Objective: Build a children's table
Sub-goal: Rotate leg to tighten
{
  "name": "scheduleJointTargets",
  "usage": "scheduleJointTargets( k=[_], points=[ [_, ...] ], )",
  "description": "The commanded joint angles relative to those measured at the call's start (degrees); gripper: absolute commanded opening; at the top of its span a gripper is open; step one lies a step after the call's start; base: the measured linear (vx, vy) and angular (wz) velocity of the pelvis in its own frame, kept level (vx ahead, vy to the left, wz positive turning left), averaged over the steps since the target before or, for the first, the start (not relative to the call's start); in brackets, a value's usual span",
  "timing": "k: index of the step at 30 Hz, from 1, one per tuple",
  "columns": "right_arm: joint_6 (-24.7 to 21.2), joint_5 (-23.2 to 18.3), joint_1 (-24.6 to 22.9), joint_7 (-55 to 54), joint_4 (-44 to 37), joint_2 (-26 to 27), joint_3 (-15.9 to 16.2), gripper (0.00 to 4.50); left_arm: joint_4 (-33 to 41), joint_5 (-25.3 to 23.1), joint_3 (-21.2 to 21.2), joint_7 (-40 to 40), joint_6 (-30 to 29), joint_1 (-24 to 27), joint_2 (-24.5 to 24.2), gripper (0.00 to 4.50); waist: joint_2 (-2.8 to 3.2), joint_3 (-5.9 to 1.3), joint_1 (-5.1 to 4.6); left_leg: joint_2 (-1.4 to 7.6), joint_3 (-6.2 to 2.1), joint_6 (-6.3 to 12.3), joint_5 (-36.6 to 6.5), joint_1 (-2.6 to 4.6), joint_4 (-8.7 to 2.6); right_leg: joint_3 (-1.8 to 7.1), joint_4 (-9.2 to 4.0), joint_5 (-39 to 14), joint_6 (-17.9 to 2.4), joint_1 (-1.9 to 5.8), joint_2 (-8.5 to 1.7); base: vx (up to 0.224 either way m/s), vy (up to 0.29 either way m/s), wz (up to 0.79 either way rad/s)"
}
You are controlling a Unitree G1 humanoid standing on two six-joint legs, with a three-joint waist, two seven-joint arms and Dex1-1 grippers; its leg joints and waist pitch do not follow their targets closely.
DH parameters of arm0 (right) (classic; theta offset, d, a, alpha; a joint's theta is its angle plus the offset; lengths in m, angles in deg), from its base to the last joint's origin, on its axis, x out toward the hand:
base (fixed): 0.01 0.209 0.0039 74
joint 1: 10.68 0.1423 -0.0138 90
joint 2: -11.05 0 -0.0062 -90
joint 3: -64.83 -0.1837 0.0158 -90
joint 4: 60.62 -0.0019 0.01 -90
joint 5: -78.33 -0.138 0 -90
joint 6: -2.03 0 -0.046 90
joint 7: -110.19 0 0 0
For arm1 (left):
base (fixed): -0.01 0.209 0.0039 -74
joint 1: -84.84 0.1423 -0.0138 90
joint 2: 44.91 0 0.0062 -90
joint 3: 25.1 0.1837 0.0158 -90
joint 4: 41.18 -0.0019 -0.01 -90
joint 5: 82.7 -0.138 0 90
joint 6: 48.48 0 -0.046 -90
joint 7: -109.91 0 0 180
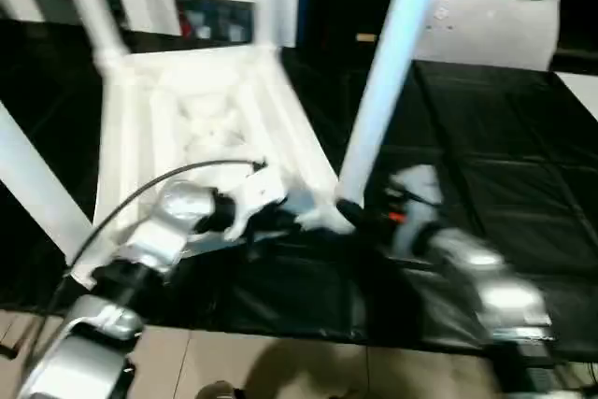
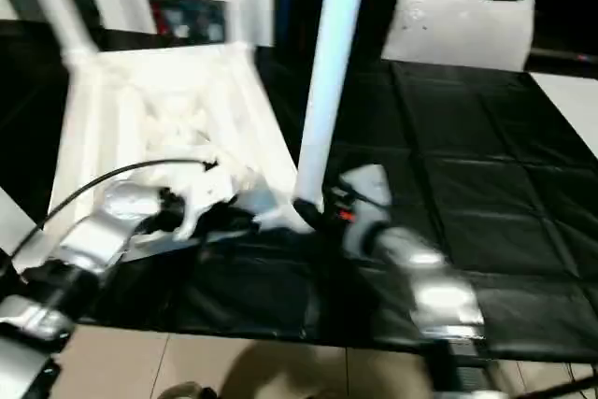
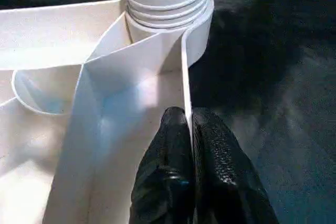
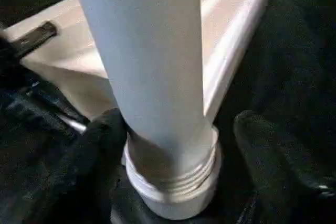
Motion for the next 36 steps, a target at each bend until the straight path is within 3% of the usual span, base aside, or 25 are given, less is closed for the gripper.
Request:
scheduleJointTargets(
  k=[1, 11, 17, 24, 34, 36],
  points=[
    [1.64, -1.00, -0.56, 6.96, -1.35, -4.60, 1.22, 3.87, 2.64, 3.26, 1.39, 6.37, 2.66, 0.78, -0.28, 0.00, 0.12, -4.00, 0.10, 3.86, -1.06, 3.29, -7.16, 0.86, -3.75, 3.58, -4.36, -3.25, -12.69, 2.88, -5.54, 0.000, 0.000, 0.00],
    [5.74, -4.35, 1.01, 26.56, -0.79, -13.76, 4.75, 4.01, 2.79, 3.29, 4.85, 18.48, 8.49, 1.61, -4.53, 0.00, -0.15, -3.98, 0.76, 3.97, -0.94, 5.28, -6.79, 0.80, -3.50, 3.45, -4.18, -3.06, -13.84, 2.70, -5.53, 0.000, 0.000, 0.00],
    [6.41, -4.95, 2.42, 33.48, 1.16, -14.47, 7.86, 3.54, 2.44, 2.31, 6.43, 20.97, 10.42, 0.98, -5.28, 0.00, -0.32, -3.95, 1.71, 4.09, -0.91, 5.00, -6.49, 0.82, -3.53, 3.32, -4.05, -3.93, -13.89, 2.58, -5.62, 0.000, 0.000, 0.00],
    [6.56, -4.47, 3.70, 36.88, 2.85, -14.66, 10.44, 2.85, 1.71, 2.13, 6.72, 22.08, 11.56, 0.45, -5.30, 0.00, -0.39, -4.01, 1.70, 3.96, -0.91, 4.92, -6.01, 0.77, -3.45, 3.28, -3.96, -3.55, -13.94, 2.61, -5.60, 0.000, 0.000, 0.00],
    [6.04, -5.01, 3.84, 38.04, 3.22, -14.25, 10.81, 2.08, 1.98, 2.24, 6.91, 22.02, 11.44, 0.63, -5.57, 0.00, -0.54, -3.87, 1.94, 4.06, -0.87, 5.24, -5.89, 0.83, -3.47, 3.21, -3.94, -3.98, -13.77, 2.49, -5.59, 0.000, 0.000, 0.00],
    [5.11, -5.67, 3.09, 37.59, 2.43, -13.96, 10.84, 2.04, 2.60, 2.71, 6.28, 20.69, 8.69, 0.77, -5.00, 0.00, -0.50, -3.84, 1.88, 4.09, -0.89, 4.96, -6.09, 0.88, -3.52, 3.23, -3.94, -4.44, -13.76, 2.45, -5.55, 0.000, 0.000, 0.00]
  ],
)
